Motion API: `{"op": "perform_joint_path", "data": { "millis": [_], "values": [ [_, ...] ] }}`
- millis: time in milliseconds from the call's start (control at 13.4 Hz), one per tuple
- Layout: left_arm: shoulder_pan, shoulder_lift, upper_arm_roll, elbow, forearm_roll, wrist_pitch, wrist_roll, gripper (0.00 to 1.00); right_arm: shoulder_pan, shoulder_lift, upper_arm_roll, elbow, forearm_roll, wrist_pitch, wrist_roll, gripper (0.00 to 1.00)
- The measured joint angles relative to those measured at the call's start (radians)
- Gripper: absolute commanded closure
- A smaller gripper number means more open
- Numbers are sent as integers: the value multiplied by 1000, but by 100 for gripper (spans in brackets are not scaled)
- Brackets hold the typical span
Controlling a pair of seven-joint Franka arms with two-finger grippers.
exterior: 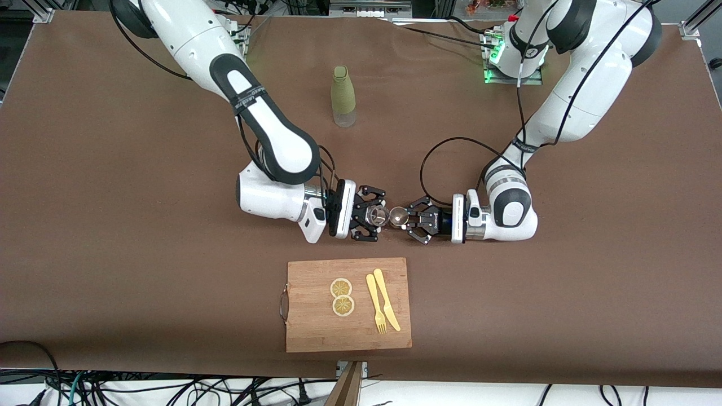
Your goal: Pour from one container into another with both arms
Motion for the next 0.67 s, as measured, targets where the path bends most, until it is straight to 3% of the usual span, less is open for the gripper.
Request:
{"op": "perform_joint_path", "data": {
  "millis": [299,672],
  "values": [
    [-5,0,0,-2,-4,13,5,100,2,-30,0,2,-144,0,106,100],
    [-15,0,0,-8,-4,28,10,100,18,-30,0,2,-230,1,153,100]
  ]
}}
